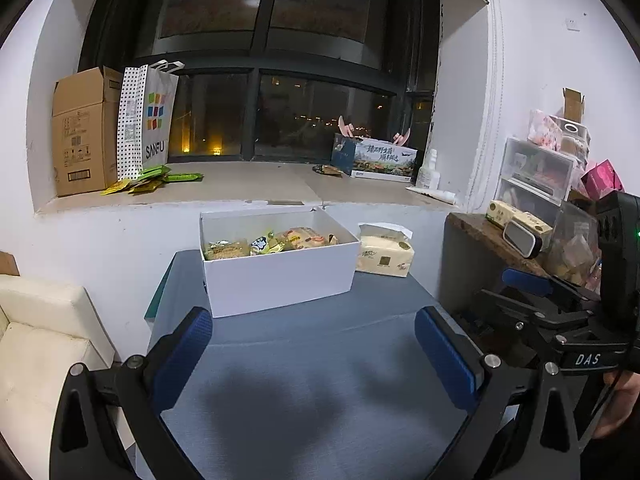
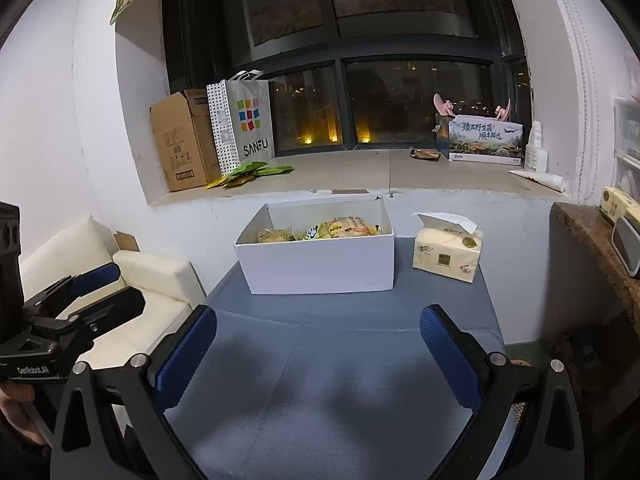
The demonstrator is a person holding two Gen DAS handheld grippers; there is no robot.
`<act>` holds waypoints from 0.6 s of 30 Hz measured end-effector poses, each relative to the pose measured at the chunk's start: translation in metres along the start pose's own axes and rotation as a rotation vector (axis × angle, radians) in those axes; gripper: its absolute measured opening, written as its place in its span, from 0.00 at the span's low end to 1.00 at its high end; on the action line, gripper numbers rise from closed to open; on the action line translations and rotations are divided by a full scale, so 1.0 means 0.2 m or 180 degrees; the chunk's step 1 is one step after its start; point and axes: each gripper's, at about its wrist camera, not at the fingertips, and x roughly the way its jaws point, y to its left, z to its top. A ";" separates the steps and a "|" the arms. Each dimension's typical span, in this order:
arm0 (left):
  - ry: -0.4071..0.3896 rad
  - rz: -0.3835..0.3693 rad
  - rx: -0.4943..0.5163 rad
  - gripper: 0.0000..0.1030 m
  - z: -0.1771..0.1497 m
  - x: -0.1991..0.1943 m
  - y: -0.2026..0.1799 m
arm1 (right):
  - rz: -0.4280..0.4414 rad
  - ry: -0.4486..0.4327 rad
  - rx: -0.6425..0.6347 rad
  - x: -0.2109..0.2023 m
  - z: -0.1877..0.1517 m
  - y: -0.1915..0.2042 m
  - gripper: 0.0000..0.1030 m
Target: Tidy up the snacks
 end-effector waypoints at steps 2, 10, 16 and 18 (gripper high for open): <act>0.0009 -0.0004 -0.0007 1.00 0.00 0.00 0.00 | 0.0004 0.0006 -0.0012 0.00 0.00 0.01 1.00; 0.0032 -0.0004 -0.0001 1.00 -0.01 0.01 0.01 | 0.0027 0.0017 -0.0042 0.01 -0.01 0.02 1.00; 0.0042 -0.0004 -0.0006 1.00 -0.01 0.01 0.01 | 0.0027 0.0020 -0.0050 0.01 -0.01 0.02 1.00; 0.0046 0.0004 -0.0006 1.00 -0.01 0.01 0.01 | 0.0025 0.0023 -0.0051 0.01 -0.01 0.02 1.00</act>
